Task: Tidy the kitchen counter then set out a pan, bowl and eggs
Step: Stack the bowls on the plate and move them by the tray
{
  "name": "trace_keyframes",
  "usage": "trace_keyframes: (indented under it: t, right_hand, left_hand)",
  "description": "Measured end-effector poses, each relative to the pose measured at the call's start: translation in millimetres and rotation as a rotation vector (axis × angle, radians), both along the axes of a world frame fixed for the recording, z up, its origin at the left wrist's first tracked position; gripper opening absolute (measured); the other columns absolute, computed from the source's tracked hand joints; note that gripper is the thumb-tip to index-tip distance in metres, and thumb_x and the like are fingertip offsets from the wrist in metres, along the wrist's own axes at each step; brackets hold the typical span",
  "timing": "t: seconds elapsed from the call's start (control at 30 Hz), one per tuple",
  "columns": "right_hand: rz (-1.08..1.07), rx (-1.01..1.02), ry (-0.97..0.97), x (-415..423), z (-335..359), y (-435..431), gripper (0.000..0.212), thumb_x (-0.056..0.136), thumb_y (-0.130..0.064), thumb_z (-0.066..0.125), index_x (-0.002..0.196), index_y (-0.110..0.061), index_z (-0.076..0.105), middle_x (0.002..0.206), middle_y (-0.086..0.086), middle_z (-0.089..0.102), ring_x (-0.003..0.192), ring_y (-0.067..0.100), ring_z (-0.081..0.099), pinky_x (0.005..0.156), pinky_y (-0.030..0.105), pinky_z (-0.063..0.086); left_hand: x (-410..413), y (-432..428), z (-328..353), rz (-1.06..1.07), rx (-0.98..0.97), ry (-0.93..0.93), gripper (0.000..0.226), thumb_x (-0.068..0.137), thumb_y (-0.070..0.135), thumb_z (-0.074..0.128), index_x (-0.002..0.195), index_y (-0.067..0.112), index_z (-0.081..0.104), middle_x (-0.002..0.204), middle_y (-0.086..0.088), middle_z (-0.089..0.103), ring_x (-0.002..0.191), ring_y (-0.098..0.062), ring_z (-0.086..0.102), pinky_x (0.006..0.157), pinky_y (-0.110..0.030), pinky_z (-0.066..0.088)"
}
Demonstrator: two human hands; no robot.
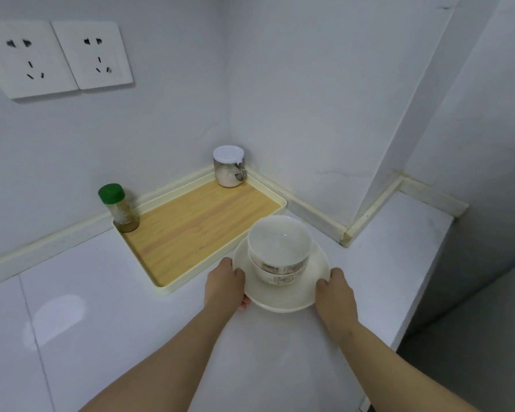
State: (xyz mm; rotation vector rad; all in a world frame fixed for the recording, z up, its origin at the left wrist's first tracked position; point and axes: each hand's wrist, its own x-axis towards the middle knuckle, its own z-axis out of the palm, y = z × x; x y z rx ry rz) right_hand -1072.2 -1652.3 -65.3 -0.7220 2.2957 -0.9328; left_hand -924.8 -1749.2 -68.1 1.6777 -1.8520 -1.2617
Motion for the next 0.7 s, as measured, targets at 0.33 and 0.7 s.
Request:
trace_keyframes:
  t: [0.33, 0.7]
  right_hand:
    - [0.111, -0.046, 0.08, 53, 35, -4, 0.009, 0.092, -0.01, 0.034, 0.098, -0.008, 0.04, 0.075, 0.001, 0.046, 0.074, 0.024, 0.05, 0.063, 0.032, 0.037]
    - [0.371, -0.114, 0.022, 183, 43, -28, 0.016, 0.092, -0.009, 0.036, 0.104, -0.003, 0.045, 0.095, 0.015, 0.055, 0.089, 0.033, 0.053, 0.071, 0.035, 0.039]
  left_hand:
    - [68, 25, 38, 0.175, -0.083, 0.103, 0.013, 0.089, 0.005, 0.035, 0.091, 0.004, 0.048, 0.061, -0.012, 0.06, 0.044, -0.02, 0.057, 0.045, -0.03, 0.054]
    - [212, 48, 56, 0.445, -0.154, 0.062, 0.012, 0.088, 0.003, 0.034, 0.081, 0.006, 0.043, 0.057, -0.013, 0.057, 0.03, -0.013, 0.048, 0.033, -0.02, 0.042]
